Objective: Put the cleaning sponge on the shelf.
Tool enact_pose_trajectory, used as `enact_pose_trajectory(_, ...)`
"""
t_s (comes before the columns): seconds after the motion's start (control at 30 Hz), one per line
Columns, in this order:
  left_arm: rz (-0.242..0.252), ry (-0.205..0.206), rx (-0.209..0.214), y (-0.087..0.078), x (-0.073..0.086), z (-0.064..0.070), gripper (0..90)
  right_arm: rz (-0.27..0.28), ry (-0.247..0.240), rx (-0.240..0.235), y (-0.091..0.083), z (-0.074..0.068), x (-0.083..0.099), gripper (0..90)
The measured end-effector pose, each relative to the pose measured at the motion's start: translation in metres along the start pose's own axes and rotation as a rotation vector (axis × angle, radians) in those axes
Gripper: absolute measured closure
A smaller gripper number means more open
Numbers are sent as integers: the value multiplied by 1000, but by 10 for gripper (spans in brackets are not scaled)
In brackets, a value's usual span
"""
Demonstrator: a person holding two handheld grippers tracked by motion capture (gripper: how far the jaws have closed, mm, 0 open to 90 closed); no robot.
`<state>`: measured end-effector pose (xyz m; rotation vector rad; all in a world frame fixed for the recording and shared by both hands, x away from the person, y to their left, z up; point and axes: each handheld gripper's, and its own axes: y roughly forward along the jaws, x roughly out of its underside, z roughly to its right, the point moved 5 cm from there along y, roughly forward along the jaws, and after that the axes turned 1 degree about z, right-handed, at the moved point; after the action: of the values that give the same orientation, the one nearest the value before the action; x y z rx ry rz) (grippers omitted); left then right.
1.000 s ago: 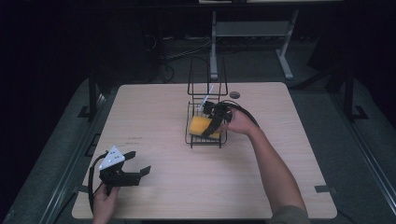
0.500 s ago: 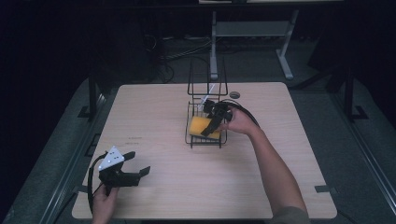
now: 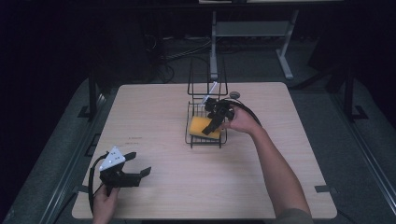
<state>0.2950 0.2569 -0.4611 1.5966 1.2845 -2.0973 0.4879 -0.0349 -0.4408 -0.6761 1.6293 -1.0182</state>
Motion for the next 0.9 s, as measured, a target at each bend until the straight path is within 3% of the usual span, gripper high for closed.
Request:
enact_pose_trajectory(0.33, 5, 0, 3, 1, -1, -1, 145, 16, 11, 9, -8, -3, -2, 153)
enact_pose_trajectory(0.9, 1, 3, 11, 2, -1, 1, 145, 15, -36, -4, -11, -19, -9, 152)
